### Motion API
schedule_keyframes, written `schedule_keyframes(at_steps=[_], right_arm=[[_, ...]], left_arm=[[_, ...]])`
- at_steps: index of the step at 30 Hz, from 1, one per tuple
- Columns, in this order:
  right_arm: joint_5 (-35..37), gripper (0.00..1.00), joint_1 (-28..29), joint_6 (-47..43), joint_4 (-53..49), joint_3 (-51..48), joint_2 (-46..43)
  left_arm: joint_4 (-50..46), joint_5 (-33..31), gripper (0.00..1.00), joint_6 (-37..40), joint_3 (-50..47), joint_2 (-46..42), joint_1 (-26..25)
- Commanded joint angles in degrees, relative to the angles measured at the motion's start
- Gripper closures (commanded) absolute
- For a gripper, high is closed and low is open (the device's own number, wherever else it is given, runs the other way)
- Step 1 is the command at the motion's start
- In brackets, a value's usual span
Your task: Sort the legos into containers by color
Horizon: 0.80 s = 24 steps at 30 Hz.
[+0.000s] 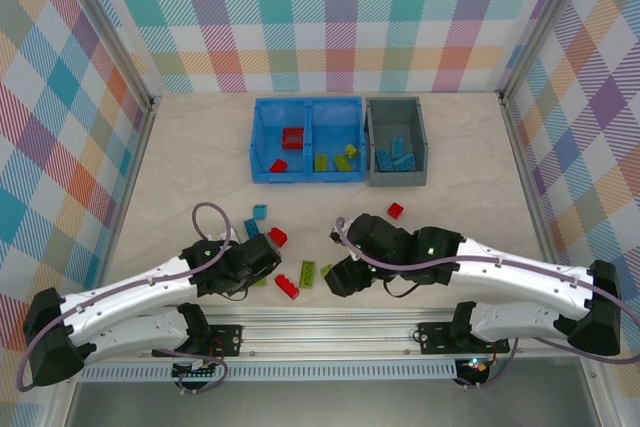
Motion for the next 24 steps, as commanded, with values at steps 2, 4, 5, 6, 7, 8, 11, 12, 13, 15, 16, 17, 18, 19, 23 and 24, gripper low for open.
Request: schedule_keyframes(at_steps=[2, 4, 5, 6, 7, 8, 11, 12, 13, 15, 16, 17, 18, 19, 23, 24], right_arm=[[2.95, 0.36, 0.84, 0.17, 3.83, 1.23, 1.32], [3.51, 0.36, 0.87, 0.06, 3.75, 1.70, 1.80], [3.54, 0.36, 0.88, -0.02, 3.89, 1.79, 1.91], [3.62, 0.36, 0.88, -0.02, 3.99, 1.79, 1.97], [3.94, 0.36, 0.87, 0.15, 4.03, 1.79, 1.89], [4.06, 0.36, 0.88, 0.21, 4.01, 1.79, 1.85], [5.41, 0.36, 0.89, 0.32, 3.85, 1.14, 1.21], [6.06, 0.36, 0.88, 0.32, 3.57, 1.09, 0.97], [6.73, 0.36, 0.88, 0.34, 3.42, 1.01, 0.76], [7.47, 0.36, 0.88, 0.49, 3.45, 0.92, 0.49], [7.72, 0.36, 0.88, 0.59, 3.50, 0.96, 0.39], [7.84, 0.36, 0.88, 0.59, 3.67, 0.92, 0.30], [8.01, 0.36, 0.87, 0.70, 3.84, 1.00, 0.39], [8.12, 0.36, 0.84, 0.86, 4.08, 1.01, 0.46], [8.70, 0.36, 0.88, 1.06, 4.04, 1.31, 1.18], [8.97, 0.37, 0.91, 1.30, 3.83, 1.35, 1.07]], left_arm=[[4.57, 0.01, 0.32, -14.51, -1.54, 2.27, 0.58], [5.34, -0.29, 0.31, -18.99, -2.92, 1.91, 0.71], [6.42, -0.84, 0.31, -19.73, -3.43, 1.53, 0.79], [7.11, -1.24, 0.32, -20.12, -3.43, 1.32, 0.93], [7.74, -1.28, 0.32, -19.70, -2.94, 1.55, 1.34], [8.31, -1.13, 0.33, -18.64, -2.23, 1.98, 1.70], [8.43, -1.20, 0.34, -12.41, 2.36, 4.90, 1.86], [6.94, -1.10, 0.34, -10.98, 4.06, 6.22, 1.81], [5.98, -1.09, 0.34, -8.64, 5.12, 7.41, 1.86], [6.96, -1.23, 0.34, -7.18, 5.53, 8.37, 1.86], [7.53, -1.53, 0.34, -7.78, 5.59, 8.58, 1.94], [9.50, -1.83, 0.34, -7.63, 5.62, 8.60, 2.11], [11.91, -2.12, 0.34, -6.89, 6.09, 8.91, 2.44], [13.44, -2.34, 0.35, -6.05, 7.35, 9.89, 2.83], [11.97, -1.96, 0.36, -2.61, 14.39, 17.76, 5.09], [13.49, -0.72, 0.37, -2.15, 14.72, 19.65, 5.77]])
